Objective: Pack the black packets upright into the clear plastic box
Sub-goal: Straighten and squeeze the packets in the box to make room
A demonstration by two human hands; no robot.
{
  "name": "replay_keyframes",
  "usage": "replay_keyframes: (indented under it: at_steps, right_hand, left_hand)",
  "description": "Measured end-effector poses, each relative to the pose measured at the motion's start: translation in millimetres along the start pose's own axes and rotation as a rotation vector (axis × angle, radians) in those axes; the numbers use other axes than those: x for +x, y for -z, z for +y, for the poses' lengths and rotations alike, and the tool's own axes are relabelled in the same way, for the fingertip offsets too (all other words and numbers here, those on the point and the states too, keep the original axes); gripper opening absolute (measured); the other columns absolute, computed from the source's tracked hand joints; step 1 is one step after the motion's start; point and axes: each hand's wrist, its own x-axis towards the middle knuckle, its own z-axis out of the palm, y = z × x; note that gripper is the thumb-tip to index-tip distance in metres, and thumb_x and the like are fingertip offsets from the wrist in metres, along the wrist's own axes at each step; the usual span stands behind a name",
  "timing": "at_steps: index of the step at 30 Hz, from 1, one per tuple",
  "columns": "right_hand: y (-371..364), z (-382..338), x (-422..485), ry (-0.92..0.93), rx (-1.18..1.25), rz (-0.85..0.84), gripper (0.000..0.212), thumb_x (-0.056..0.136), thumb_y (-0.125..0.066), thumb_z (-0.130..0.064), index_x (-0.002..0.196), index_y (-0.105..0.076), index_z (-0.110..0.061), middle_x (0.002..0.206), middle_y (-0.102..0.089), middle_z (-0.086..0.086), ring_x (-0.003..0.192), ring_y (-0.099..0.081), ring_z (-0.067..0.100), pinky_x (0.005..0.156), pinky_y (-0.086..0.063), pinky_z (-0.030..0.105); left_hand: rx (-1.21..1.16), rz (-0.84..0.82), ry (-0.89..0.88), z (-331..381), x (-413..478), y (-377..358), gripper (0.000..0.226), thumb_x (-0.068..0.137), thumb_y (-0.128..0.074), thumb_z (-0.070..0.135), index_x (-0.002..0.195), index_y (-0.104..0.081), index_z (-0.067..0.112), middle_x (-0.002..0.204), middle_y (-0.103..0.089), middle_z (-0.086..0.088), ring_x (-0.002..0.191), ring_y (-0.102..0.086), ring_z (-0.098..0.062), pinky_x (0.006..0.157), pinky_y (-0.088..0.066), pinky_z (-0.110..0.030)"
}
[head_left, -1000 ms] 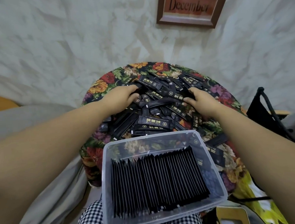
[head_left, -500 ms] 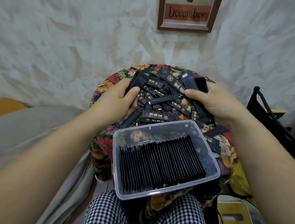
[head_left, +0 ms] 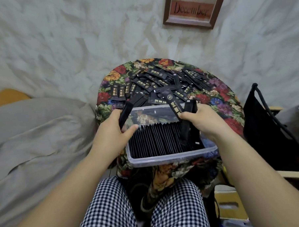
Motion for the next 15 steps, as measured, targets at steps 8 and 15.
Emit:
replay_keyframes:
  at_steps: [8, 15]
  right_hand:
    - [-18.7, -8.8, -8.0, -0.009, -0.174, -0.101, 0.01, 0.084, -0.071, -0.024, 0.085, -0.063, -0.018, 0.068, -0.06, -0.003, 0.056, -0.049, 0.012, 0.049, -0.036, 0.024]
    - [-36.6, -15.2, -7.5, 0.014, -0.311, -0.157, 0.018, 0.088, -0.065, -0.026, 0.075, -0.055, -0.019, 0.057, -0.047, -0.002, 0.031, -0.038, 0.006, 0.033, -0.031, 0.013]
  left_hand:
    - [-0.097, 0.061, 0.006, 1.6, -6.4, -4.8, 0.027, 0.081, -0.07, 0.016, 0.098, -0.049, 0.013, 0.064, -0.05, 0.0, 0.062, -0.052, -0.017, 0.06, -0.042, -0.034]
    - [-0.124, 0.072, 0.001, -0.8, -11.7, -4.6, 0.019, 0.083, -0.062, 0.007, 0.096, -0.05, 0.014, 0.064, -0.049, 0.002, 0.058, -0.047, -0.008, 0.055, -0.036, -0.013]
